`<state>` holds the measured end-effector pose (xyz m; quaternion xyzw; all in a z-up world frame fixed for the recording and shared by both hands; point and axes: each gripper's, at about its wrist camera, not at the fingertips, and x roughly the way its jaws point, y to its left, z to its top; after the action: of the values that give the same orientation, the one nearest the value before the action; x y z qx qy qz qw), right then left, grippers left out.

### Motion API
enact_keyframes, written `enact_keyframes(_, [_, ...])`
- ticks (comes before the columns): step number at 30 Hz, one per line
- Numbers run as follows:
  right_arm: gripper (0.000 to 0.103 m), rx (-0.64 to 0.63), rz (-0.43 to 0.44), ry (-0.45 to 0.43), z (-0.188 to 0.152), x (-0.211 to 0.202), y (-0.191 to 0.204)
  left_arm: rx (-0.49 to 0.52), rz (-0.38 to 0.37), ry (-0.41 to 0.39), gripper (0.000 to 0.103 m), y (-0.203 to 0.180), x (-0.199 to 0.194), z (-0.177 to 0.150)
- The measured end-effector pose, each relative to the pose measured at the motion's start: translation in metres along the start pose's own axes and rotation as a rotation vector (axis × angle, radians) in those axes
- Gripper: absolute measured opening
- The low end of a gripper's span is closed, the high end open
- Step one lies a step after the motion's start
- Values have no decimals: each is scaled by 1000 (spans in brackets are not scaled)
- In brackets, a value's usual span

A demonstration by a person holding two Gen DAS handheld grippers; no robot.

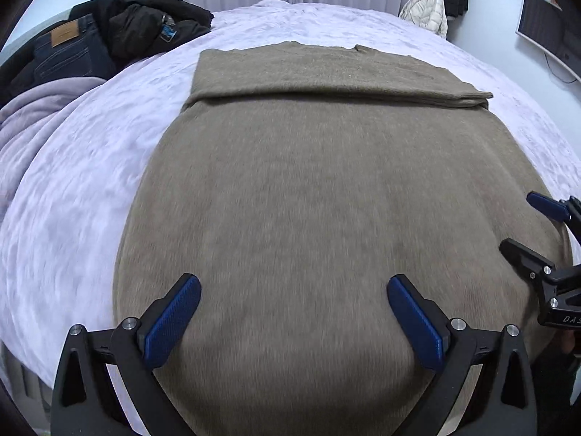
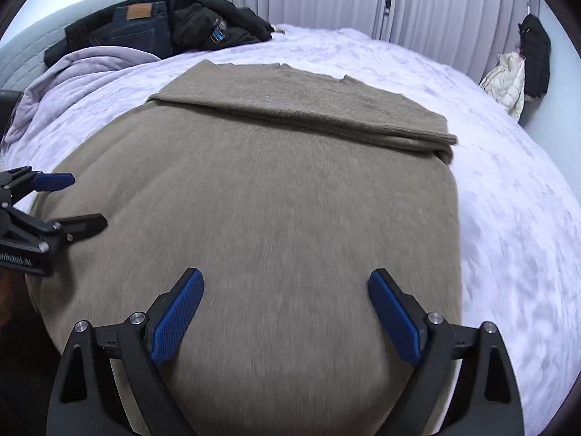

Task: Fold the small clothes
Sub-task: 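Close both tools on the sweater hem edge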

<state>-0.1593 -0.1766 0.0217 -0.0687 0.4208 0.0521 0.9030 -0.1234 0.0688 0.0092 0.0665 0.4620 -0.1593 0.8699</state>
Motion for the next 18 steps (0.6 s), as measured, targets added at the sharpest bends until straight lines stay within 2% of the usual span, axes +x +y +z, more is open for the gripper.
enact_keyframes(5, [94,-50,24,-45,-38,-31,11,35,-1,-23,103,3,-19,-34])
enact_keyframes(10, [94,-219,19,-40,-78,-55,23,170,-8,40,103,-1,-31,-57])
enact_keyframes(13, [94,-261,29,-2,-93,-70,21,221,-15,-16,103,14,-50,-68])
enact_keyframes(15, [94,-280,54,6,-103,-79,18,190,-37,-6,103,34,-47,-70])
enact_keyframes(18, [94,-267,81,16,-114,-83,8,91,-133,39,103,59,-36,-69])
